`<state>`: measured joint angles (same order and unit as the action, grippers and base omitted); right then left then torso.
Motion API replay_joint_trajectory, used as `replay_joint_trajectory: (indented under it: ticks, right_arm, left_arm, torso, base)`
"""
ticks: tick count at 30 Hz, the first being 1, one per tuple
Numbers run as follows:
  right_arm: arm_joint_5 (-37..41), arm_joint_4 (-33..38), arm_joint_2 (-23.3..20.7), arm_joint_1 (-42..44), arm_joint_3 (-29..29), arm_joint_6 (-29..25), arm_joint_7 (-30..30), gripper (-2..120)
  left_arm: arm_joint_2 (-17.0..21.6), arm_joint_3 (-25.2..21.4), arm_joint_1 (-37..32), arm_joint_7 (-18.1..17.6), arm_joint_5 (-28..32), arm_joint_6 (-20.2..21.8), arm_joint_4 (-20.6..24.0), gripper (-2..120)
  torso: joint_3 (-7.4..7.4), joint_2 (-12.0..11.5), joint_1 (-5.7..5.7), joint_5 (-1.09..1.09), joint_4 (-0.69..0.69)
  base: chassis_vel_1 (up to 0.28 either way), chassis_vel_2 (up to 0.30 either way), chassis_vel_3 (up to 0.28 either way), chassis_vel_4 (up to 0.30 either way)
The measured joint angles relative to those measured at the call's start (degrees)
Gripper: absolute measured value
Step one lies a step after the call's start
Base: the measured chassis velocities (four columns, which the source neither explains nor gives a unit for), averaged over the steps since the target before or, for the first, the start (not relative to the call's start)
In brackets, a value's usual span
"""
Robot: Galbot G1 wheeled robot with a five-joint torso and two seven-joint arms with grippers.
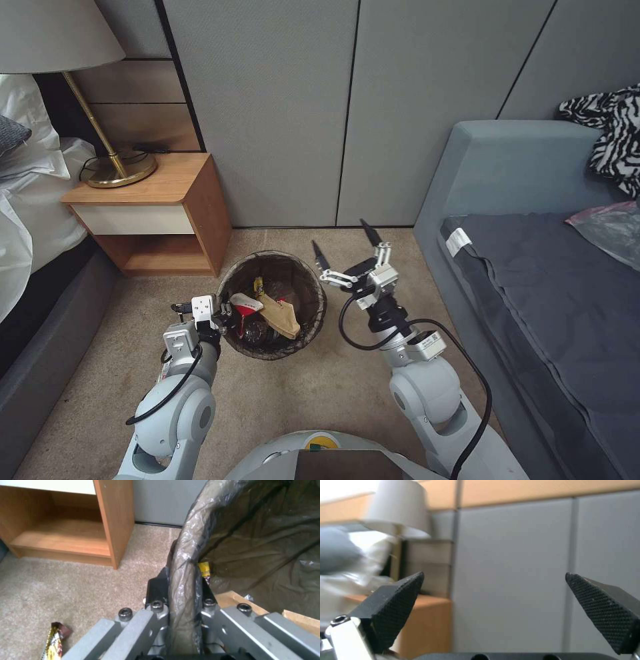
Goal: Pick up the trash bin, then pick up the garbage from the floor and place it into the trash bin.
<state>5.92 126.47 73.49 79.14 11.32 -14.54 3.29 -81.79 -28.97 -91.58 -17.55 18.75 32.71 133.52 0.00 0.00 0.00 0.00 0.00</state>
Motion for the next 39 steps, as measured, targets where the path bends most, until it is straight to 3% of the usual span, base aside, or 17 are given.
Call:
replay_joint_trajectory:
  ticks: [18,25,39]
  right_arm:
    - [-3.3,-3.8,3.1,5.3,7.9,-0.9,-7.7,100]
    - [-1.7,-8.0,5.5,9.4,10.4,-5.8,-8.3,100]
    - [-1.3,-8.7,5.7,8.0,10.7,-6.4,-7.5,100]
  left_arm:
    - [0.4,-0.9,-0.1,0.5,-0.2,-2.0,0.2,4]
    - [0.5,-1.0,0.1,0.8,-0.6,-3.0,0.1,4]
    - [0.3,-1.0,-0.1,0.9,-0.7,-3.2,0.4,4]
  torso:
    - [0.0,0.0,0.0,0.0,0.0]
    - [0.01,0.0,0.0,0.0,0.0]
    - [0.01,0.0,0.0,0.0,0.0]
  base:
    - [0.0,0.0,0.0,0.0]
    - [0.0,0.0,0.0,0.0]
    - [0.0,0.0,0.0,0.0]
